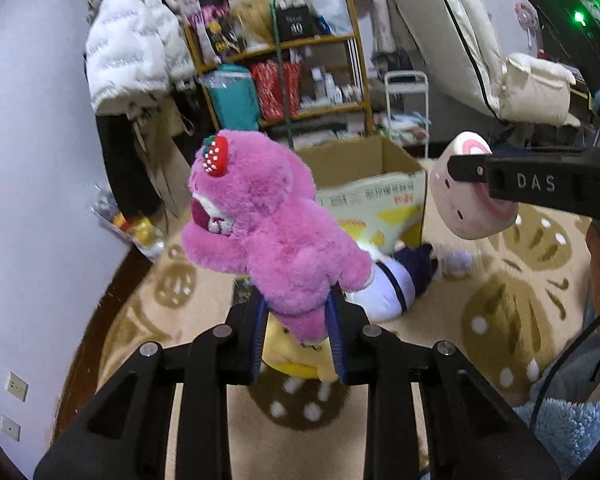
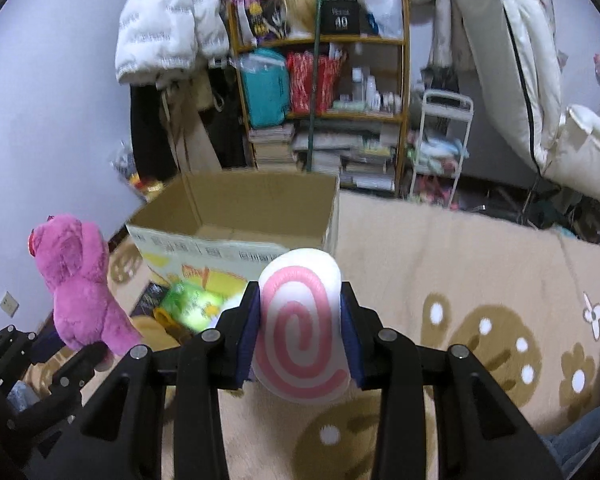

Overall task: Organize soft objects
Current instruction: 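Lift the pink bear with the left tool while the right tool lifts the swirl cushion over the box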

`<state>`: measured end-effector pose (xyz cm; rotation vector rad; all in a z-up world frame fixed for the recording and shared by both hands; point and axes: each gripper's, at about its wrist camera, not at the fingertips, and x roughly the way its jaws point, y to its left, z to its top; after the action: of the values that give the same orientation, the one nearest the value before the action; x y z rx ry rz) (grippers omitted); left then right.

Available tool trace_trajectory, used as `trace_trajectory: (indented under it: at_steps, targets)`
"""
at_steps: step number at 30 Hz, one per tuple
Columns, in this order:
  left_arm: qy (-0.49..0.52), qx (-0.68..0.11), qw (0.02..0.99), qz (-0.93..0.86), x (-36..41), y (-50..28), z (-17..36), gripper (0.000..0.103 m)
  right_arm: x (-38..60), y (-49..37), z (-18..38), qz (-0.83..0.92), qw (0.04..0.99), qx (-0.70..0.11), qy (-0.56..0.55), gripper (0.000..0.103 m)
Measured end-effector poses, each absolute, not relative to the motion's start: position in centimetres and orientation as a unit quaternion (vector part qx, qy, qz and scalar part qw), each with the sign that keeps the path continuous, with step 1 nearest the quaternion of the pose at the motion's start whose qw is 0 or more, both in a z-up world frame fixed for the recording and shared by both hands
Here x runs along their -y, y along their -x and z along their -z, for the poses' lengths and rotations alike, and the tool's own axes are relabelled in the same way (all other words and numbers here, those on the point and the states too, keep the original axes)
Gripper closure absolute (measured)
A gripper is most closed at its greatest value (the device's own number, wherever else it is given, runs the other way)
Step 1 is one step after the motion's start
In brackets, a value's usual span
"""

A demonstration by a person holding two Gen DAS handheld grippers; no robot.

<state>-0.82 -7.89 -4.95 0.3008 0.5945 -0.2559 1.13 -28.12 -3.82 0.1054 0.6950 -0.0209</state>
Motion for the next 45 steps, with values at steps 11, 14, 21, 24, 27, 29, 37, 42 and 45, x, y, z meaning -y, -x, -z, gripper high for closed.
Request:
trace_trajectory:
  at_steps: [11,14,21,24,27,29,37,42,45]
  targets:
    - [-0.132,-0.22,0.959,0.12,7.1,-0.2,1.3,0.076,26.8,-1.2,0.8,0.006,0.959,-0.28,-0.034,0.063]
    - [-0.135,-0.201,0.962,0.123,7.2,-0.6,0.8,0.076,26.7,-1.9,-0.1,-0.002,0.962,-0.272,-0.036,0.064]
    - [-0.142,-0.174,0.966,0.13,8.4,-3.2,-1.1,0.076,27.3,-4.6,-1.9,-0.004,0.968,-0.244,-0.051,0.063]
    - [-0.149,-0.159,0.967,0.134,8.8,-4.8,-1.9,0.076,27.6,-5.8,-1.9,-0.002,0.971,-0.233,-0.056,0.063]
    - [-0.15,-0.158,0.967,0.132,8.8,-6.4,-2.3,0.076,27.9,-6.9,-2.0,0.0,0.973,-0.225,-0.058,0.063]
    - [-0.145,-0.159,0.968,0.13,8.6,-7.6,-2.6,0.076,28.3,-7.4,-2.2,-0.001,0.973,-0.221,-0.069,0.063]
    - [-0.14,-0.184,0.965,0.125,7.7,-11.7,-1.7,0.076,29.4,-10.0,-2.3,-0.008,0.971,-0.217,-0.1,0.063]
    - [-0.152,-0.204,0.963,0.088,7.8,-13.5,0.1,0.076,29.1,-11.0,-0.9,-0.004,0.972,-0.221,-0.078,0.063]
    - [-0.138,-0.224,0.959,0.105,7.8,-14.3,1.0,0.075,29.2,-11.6,0.7,-0.009,0.969,-0.234,-0.072,0.063]
